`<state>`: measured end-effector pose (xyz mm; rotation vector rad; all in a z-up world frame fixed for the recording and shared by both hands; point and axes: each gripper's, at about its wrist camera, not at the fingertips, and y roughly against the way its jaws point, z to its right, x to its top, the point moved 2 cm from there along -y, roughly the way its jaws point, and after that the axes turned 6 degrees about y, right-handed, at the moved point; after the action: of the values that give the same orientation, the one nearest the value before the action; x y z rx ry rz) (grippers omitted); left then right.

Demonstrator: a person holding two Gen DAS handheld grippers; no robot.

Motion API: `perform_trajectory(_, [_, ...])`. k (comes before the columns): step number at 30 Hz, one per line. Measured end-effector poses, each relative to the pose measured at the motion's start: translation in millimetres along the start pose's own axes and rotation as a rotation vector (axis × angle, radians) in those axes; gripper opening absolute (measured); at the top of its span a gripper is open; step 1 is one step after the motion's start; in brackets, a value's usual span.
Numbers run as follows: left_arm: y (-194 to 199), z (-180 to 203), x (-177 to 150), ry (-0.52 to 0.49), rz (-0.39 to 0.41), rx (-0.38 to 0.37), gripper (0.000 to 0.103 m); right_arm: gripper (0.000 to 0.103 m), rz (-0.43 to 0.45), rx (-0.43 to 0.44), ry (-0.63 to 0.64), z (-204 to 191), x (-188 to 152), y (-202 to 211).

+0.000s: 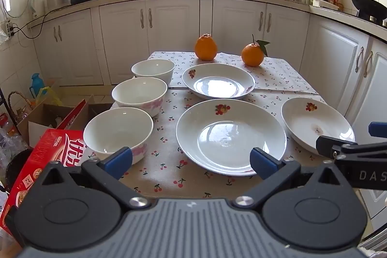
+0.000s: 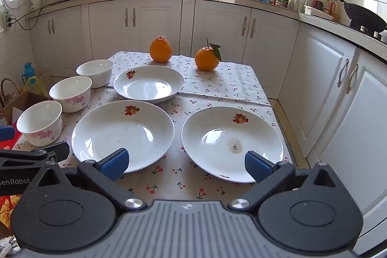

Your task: Organize plates and bowls

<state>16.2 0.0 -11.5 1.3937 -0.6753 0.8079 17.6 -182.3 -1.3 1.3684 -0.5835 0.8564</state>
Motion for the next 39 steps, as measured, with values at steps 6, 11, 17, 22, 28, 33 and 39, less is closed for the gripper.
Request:
perform_trajectory(6, [0.5, 0.2, -0.2, -0.003, -0.004, 0.006, 0.103, 0.103, 0.000, 0.003, 0.000, -0.5, 0.0, 0.6])
perform_trajectory(11, [1.8, 0.7, 2.0, -0.001, -0.005, 0.006, 0.103, 0.103, 0.002, 0.004, 0.001, 0.0, -0.4, 2.1])
perform_trajectory(17, [1.6, 0.5, 2.2, -0.001, -0.007, 0.006, 0.102, 0.103, 0.000, 0.001, 0.003, -1.1, -0.2, 1.9])
perform_trajectory(22, [0.3, 0.0, 0.3, -0.001, -0.008, 0.006, 0.102, 0.103, 0.000, 0.000, 0.004, -3.0, -0.1, 1.8])
perform_trajectory(28, [1.1, -1.2, 0.0, 0.000, -0.009, 0.006, 0.102, 0.103, 0.003, 0.000, 0.007, -1.3, 0.2, 2.5])
perform_trajectory(33, [2.3, -0.9, -0.8, 0.000, -0.010, 0.008, 0.102, 0.103, 0.003, 0.000, 0.008, -1.4, 0.2, 2.7])
perform_trajectory(39, [0.3, -0.9, -1.2, 0.004, -0.011, 0.009, 0.102, 0.103, 0.004, 0.000, 0.009, -1.2, 0.8, 2.7])
